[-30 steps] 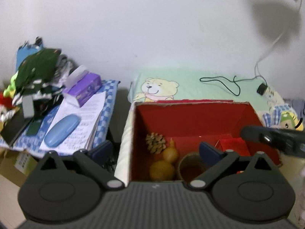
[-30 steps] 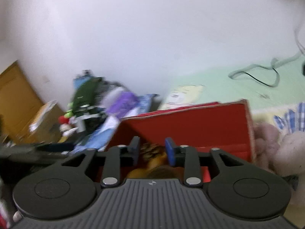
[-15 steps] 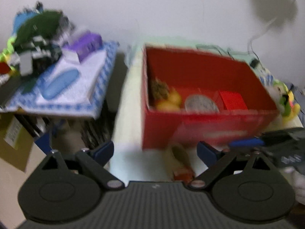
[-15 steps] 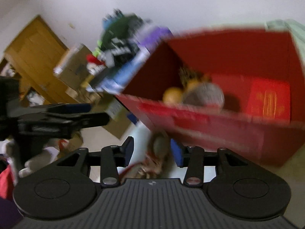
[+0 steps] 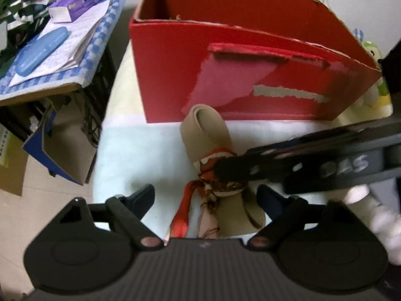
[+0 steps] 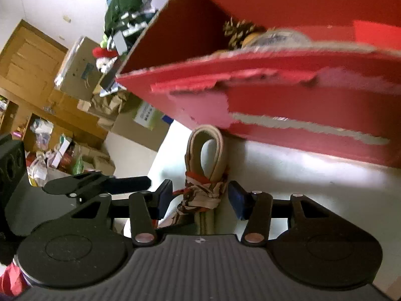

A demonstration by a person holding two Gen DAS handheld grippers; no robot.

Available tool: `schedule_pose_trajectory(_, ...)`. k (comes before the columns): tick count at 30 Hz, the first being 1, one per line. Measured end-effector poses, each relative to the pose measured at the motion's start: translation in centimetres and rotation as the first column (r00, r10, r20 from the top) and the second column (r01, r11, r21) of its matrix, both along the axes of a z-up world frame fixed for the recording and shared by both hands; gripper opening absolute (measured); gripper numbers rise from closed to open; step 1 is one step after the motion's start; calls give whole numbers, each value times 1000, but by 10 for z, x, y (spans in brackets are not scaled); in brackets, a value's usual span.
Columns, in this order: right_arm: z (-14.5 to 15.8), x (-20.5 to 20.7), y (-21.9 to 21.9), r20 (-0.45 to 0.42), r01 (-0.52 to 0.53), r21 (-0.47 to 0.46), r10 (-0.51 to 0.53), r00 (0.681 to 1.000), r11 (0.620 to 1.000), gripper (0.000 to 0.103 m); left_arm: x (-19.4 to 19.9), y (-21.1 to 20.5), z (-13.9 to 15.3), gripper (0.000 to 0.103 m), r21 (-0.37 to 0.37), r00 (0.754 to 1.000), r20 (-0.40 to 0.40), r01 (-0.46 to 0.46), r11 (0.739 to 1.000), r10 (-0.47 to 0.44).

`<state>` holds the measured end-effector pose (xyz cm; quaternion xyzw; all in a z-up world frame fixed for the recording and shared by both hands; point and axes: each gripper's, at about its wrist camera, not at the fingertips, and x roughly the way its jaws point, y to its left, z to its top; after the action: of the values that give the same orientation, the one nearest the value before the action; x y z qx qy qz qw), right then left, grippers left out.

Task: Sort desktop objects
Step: 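Move the right gripper to the beige rope strap and close on it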

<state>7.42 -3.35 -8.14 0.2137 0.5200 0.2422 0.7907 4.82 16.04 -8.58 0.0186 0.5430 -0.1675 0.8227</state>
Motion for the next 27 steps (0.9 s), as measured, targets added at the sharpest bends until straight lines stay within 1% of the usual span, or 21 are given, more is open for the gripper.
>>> schedule_pose_trajectory(3, -7, 1, 7, -17, -11, -15, 11, 1000, 1000, 52, 3, 0, 0, 82, -31, 1000, -23, 2, 1000, -3)
schedule_pose_trajectory(5, -11, 2, 10, -23, -4, -23, 3, 1000, 1000, 48, 4, -2, 1, 76, -42, 1000, -28, 10, 999, -11)
schedule_pose_trajectory(6, -14, 3, 10, -35, -4, -18, 3, 999, 1000, 37, 3, -4, 1, 74, -46, 999, -28, 19, 999, -20)
schedule_pose_trajectory(7, -17, 3, 9, -48, -6, -6, 6, 999, 1000, 35, 3, -6, 2, 68, -51, 999, -27, 28, 998, -29)
schedule_pose_trajectory(8, -17, 2, 6, -53, 0, 3, 0, 999, 1000, 33, 2, -7, 3, 65, -54, 999, -25, 37, 998, -39)
schedule_pose_trajectory(9, -18, 1, 3, -54, 9, 12, -8, 998, 1000, 31, 2, -9, 4, 65, -54, 999, -23, 46, 998, -47)
schedule_pose_trajectory(13, -17, -2, -8, -63, 29, 40, -27, 998, 999, 28, 1, -14, 3, 65, -54, 997, -27, 71, 996, -72)
schedule_pose_trajectory(15, -15, -4, -11, -58, 35, 41, -33, 998, 999, 27, 0, -16, 3, 68, -49, 996, -26, 79, 996, -81)
schedule_pose_trajectory(16, -15, -5, -12, -57, 38, 41, -36, 998, 998, 27, 0, -16, 2, 72, -48, 996, -27, 82, 995, -84)
schedule_pose_trajectory(17, -15, -6, -14, -55, 41, 41, -38, 998, 998, 27, 0, -16, 2, 79, -40, 996, -28, 80, 996, -81)
schedule_pose_trajectory(19, -15, -8, -15, -55, 48, 39, -46, 997, 998, 26, 1, -15, -1, 81, -38, 996, -30, 81, 996, -82)
schedule_pose_trajectory(21, -15, -10, -18, -54, 57, 43, -55, 997, 997, 26, 2, -15, -2, 77, -62, 995, -43, 86, 994, -89)
schedule_pose_trajectory(23, -16, -11, -22, -58, 71, 51, -68, 996, 996, 26, 2, -17, -2, 66, -94, 993, -59, 98, 991, -104)
schedule_pose_trajectory(24, -16, -12, -25, -60, 79, 58, -76, 995, 995, 26, 2, -19, -2, 64, -106, 991, -66, 108, 988, -116)
schedule_pose_trajectory(27, -15, -16, -34, -70, 103, 63, -98, 993, 993, 26, 0, -27, -3, 58, -107, 985, -63, 152, 983, -159)
